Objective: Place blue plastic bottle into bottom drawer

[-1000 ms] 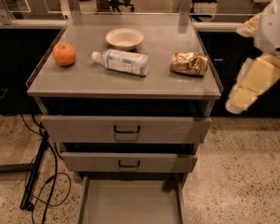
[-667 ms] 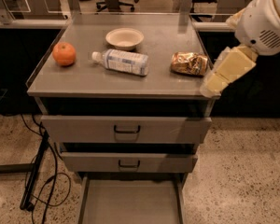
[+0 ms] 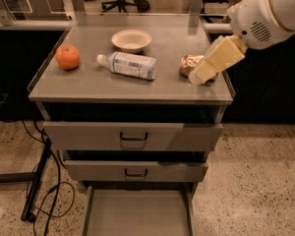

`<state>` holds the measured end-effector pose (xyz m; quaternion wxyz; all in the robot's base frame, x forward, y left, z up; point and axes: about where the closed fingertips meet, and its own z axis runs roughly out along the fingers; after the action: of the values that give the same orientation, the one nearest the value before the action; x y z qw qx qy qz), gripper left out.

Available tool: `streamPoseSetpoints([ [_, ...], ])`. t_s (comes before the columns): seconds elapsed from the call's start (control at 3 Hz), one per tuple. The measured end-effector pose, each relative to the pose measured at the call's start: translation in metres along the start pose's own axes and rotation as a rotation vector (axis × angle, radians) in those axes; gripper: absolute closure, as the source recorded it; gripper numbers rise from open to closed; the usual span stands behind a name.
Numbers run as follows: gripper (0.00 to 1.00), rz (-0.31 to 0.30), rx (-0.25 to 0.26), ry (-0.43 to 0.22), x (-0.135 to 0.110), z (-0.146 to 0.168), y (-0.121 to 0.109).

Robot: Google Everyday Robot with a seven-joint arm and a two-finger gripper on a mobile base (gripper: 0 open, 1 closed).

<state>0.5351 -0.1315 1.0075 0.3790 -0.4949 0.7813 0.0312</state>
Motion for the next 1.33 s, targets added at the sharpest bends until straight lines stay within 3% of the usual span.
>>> streamPoseSetpoints([
  [0.33, 0.00, -0.006, -0.009, -0.025, -0.012, 0.016, 0.003],
  [0.67, 0.00, -0.025, -0.051, -0.045, -0.026, 0.053, 0.007],
  [1.0, 0.00, -0.057, -0.137, -0.047, -0.035, 0.106, 0.010],
  [1.33, 0.00, -0.070, -0.146, -0.046, -0.038, 0.161, -0.011],
])
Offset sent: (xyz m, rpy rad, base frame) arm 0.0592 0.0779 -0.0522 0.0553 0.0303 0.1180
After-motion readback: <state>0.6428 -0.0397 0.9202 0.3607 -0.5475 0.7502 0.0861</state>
